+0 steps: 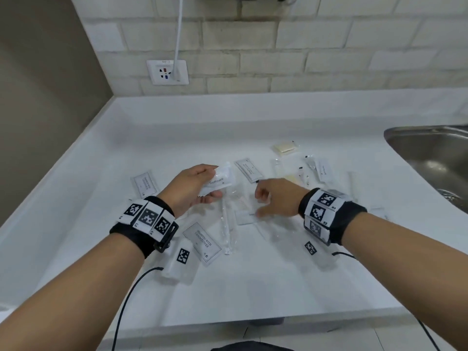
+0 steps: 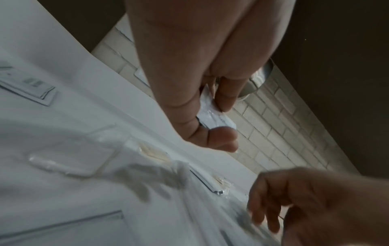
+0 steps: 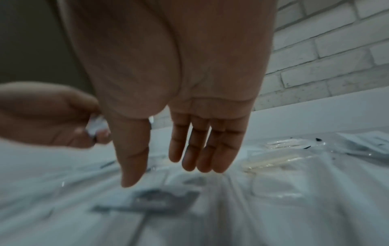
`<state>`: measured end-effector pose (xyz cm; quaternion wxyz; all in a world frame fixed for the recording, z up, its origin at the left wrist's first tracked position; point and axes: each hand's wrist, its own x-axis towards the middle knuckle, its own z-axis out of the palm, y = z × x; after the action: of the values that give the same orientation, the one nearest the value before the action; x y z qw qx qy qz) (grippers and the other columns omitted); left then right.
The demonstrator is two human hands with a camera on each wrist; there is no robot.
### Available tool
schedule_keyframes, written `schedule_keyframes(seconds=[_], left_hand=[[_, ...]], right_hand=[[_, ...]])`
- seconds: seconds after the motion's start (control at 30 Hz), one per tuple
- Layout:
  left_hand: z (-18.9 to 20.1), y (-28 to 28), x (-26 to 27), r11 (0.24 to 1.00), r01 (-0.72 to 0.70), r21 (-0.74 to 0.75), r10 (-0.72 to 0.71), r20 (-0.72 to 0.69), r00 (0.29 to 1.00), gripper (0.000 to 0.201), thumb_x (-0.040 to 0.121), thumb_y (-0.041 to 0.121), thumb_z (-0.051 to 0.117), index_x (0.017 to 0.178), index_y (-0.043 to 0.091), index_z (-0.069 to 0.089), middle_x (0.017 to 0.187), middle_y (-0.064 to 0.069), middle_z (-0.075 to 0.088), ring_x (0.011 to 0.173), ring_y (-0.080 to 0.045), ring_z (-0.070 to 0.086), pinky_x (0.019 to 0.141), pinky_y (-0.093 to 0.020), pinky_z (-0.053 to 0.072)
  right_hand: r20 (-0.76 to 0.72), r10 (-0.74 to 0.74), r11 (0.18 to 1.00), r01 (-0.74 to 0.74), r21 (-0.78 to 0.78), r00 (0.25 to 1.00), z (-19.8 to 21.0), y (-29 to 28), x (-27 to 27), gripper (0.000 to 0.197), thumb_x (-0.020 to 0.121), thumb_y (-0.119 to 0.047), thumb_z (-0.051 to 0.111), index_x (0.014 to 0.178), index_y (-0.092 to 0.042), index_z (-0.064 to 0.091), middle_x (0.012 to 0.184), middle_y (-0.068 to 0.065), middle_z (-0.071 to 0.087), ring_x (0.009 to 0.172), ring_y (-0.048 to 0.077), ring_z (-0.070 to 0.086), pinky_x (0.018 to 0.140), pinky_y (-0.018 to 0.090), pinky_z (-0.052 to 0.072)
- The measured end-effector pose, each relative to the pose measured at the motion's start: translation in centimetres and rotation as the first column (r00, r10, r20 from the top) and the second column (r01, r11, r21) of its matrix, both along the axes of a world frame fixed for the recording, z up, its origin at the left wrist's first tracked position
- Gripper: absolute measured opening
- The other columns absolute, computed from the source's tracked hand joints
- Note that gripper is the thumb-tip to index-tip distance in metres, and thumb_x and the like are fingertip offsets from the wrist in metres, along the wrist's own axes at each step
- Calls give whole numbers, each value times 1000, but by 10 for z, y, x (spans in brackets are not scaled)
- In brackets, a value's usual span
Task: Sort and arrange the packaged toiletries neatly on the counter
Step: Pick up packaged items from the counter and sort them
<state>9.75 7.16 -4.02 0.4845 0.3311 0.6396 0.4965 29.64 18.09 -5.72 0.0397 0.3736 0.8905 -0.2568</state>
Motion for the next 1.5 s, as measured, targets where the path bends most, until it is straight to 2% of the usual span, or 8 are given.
schedule_keyframes(seconds=[0.13,0.4,0.73,1.03,1.2,1.3,1.4,1.5], left_hand=[[9,8,8,998,-64,25,64,28,998,29,101,17,46,125,5,57,110,-18,59,67,-23,68,50,-24,52],[11,24,38,993,-122,-2,122,47,991,29,100,16,48,124,5,59,114,-17,59,70,-27,68,52,-25,49],[18,56,88,994,-102,35,100,61,993,18,99,13,46,103,12,64,97,-15,65,62,-24,67,57,-28,44],[9,82,120,999,-48,7,48,60,997,28,99,14,47,121,5,61,106,-15,63,69,-27,67,53,-26,45],[7,92,119,1000,-8,-24,8,1,1000,27,99,13,43,116,6,63,100,-14,66,73,-28,64,54,-28,45],[3,96,114,999,5,-49,-6,-14,1000,28,99,13,43,118,4,62,98,-14,66,71,-27,64,56,-29,44],[-1,102,109,997,22,-75,-26,-43,999,28,99,13,43,118,4,61,101,-16,65,72,-28,63,55,-29,45],[-4,109,107,996,41,-80,-45,-52,998,25,99,14,43,111,8,64,99,-17,65,74,-29,63,53,-28,46]], right_hand=[[102,93,994,-99,53,990,-11,2,0,37,82,-34,67,113,-16,61,101,-3,54,94,18,53,85,31,46],[-38,147,989,-146,30,988,-6,15,13,14,82,-25,67,87,-17,56,81,-4,52,79,18,49,59,23,34],[-186,-372,919,333,-212,909,29,115,108,28,90,-5,55,116,-6,45,102,16,67,80,26,68,59,28,53],[22,-495,868,495,-20,869,6,139,114,39,70,-46,68,79,-9,58,71,5,61,64,22,58,55,25,45],[73,-455,890,456,-1,887,-2,147,99,34,76,-27,71,64,-13,43,71,3,51,68,21,52,46,22,32],[41,-448,894,448,16,893,0,154,99,26,76,-18,73,86,-7,52,88,8,56,78,23,52,48,23,35],[-12,-457,889,457,35,890,5,162,104,54,77,-14,72,122,-2,44,112,12,58,86,25,54,62,27,42],[-66,-424,905,425,-9,903,11,166,105,63,75,-13,76,129,-2,45,121,12,55,104,29,59,74,31,49]])
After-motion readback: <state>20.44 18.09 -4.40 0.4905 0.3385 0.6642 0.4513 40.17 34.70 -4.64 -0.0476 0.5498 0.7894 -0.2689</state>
